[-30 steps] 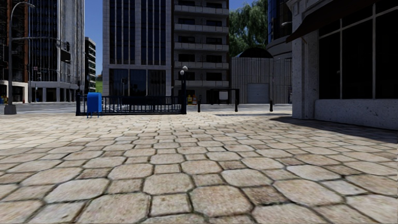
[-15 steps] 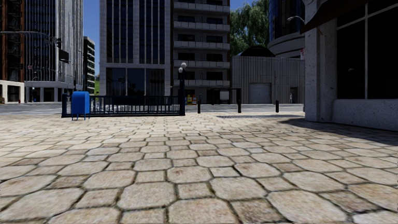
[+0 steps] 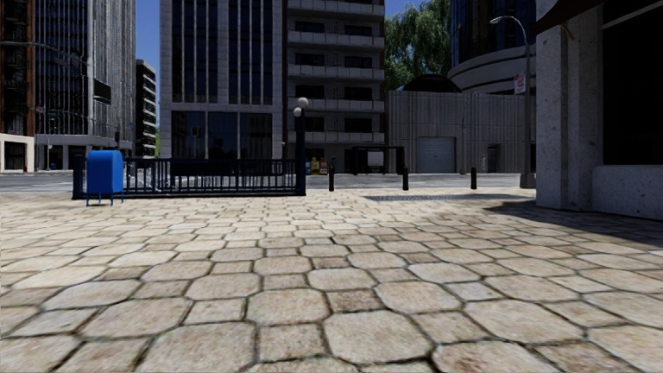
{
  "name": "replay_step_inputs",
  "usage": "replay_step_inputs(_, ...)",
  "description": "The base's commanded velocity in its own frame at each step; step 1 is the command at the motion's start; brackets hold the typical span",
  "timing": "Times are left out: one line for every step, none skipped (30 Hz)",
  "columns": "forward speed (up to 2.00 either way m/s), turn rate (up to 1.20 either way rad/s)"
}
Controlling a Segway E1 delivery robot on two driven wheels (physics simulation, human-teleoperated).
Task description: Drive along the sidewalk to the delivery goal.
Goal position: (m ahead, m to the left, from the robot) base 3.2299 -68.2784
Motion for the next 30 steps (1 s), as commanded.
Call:
replay_step_inputs(2.00,0.00)
replay_step_inputs(2.00,0.00)
replay_step_inputs(2.00,0.00)
replay_step_inputs(2.00,0.00)
replay_step_inputs(2.00,0.00)
replay_step_inputs(2.00,0.00)
replay_step_inputs(2.00,0.00)
replay_step_inputs(2.00,0.00)
replay_step_inputs(2.00,-0.05)
replay_step_inputs(2.00,-0.05)
replay_step_inputs(2.00,-0.18)
replay_step_inputs(2.00,-0.21)
replay_step_inputs(2.00,-0.22)
replay_step_inputs(2.00,-0.23)
replay_step_inputs(2.00,-0.23)
replay_step_inputs(2.00,-0.23)
replay_step_inputs(2.00,-0.23)
replay_step_inputs(2.00,-0.23)
replay_step_inputs(2.00,-0.23)
replay_step_inputs(2.00,-0.23)
replay_step_inputs(2.00,-0.23)
replay_step_inputs(2.00,-0.23)
replay_step_inputs(2.00,-0.24)
replay_step_inputs(2.00,-0.24)
replay_step_inputs(2.00,-0.24)
replay_step_inputs(2.00,-0.25)
replay_step_inputs(2.00,-0.27)
replay_step_inputs(2.00,-0.36)
replay_step_inputs(2.00,-0.36)
replay_step_inputs(2.00,-0.42)
